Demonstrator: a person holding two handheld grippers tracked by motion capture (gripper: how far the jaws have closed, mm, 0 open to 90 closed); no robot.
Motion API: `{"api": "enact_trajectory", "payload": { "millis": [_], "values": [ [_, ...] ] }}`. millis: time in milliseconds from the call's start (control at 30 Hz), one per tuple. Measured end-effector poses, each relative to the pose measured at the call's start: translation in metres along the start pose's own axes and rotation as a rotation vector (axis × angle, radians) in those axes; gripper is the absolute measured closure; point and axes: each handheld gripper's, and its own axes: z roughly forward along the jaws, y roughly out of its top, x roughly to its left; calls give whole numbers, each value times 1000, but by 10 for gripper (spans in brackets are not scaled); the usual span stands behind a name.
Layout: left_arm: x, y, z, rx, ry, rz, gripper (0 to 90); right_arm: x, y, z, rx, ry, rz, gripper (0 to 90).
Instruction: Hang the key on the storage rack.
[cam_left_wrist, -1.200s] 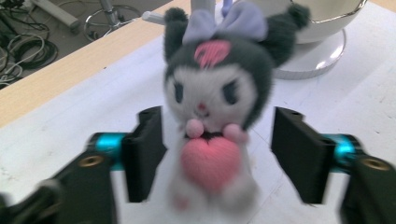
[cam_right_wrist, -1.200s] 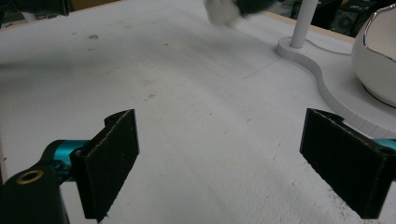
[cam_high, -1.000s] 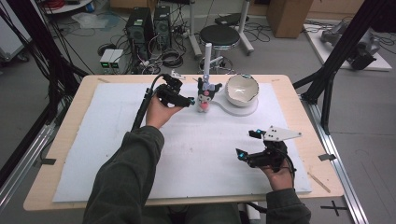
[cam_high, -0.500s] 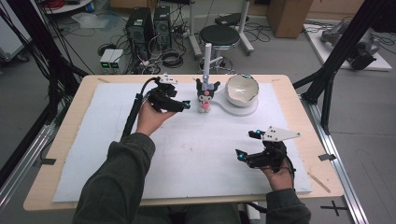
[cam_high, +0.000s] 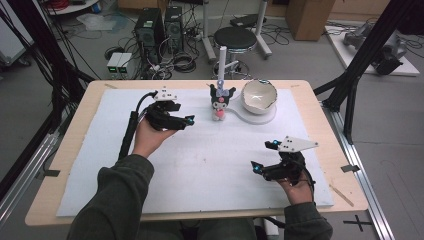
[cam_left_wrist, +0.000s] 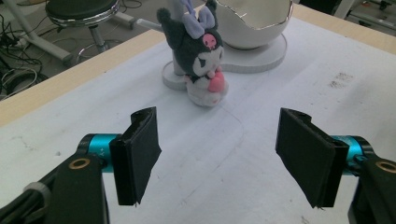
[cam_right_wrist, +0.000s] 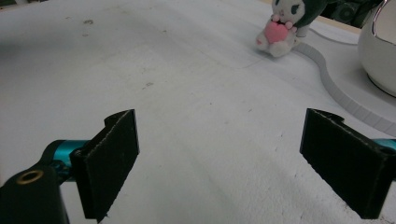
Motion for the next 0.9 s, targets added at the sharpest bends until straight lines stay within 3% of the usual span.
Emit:
{"api": "enact_trajectory", "payload": {
  "millis": [400, 900],
  "values": [
    [-4, -14, -22, -24, -3, 26, 303, 0, -2, -1, -7, -1, 21, 107],
    [-1, -24, -48, -62, 14, 13, 303, -1, -2, -2, -9, -8, 28, 107]
  ]
}}
